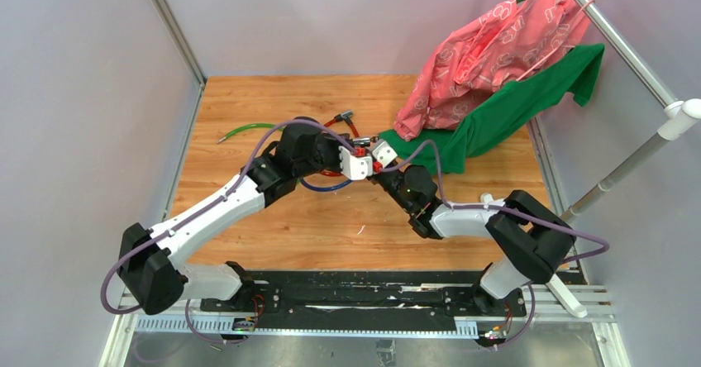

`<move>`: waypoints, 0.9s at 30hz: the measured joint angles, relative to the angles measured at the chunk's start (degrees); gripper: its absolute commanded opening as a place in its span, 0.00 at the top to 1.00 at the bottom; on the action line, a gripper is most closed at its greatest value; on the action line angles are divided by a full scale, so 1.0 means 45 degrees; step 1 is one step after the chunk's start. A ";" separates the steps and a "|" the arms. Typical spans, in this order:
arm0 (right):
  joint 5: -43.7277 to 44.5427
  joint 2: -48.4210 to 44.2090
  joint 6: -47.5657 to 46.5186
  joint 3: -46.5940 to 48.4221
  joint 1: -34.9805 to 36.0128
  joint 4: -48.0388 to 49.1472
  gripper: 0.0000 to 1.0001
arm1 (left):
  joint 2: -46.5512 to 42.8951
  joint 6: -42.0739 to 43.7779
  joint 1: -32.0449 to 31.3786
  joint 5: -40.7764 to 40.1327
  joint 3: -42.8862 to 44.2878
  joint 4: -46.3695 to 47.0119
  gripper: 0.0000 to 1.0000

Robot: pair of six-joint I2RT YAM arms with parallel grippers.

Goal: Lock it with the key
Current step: Lock the lock at the center of the board.

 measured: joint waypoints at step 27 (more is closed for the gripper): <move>0.1894 -0.0763 -0.0646 -0.2317 0.1423 -0.0593 0.88 | -0.0233 -0.2477 -0.0971 0.1394 -0.2210 0.0695 1.00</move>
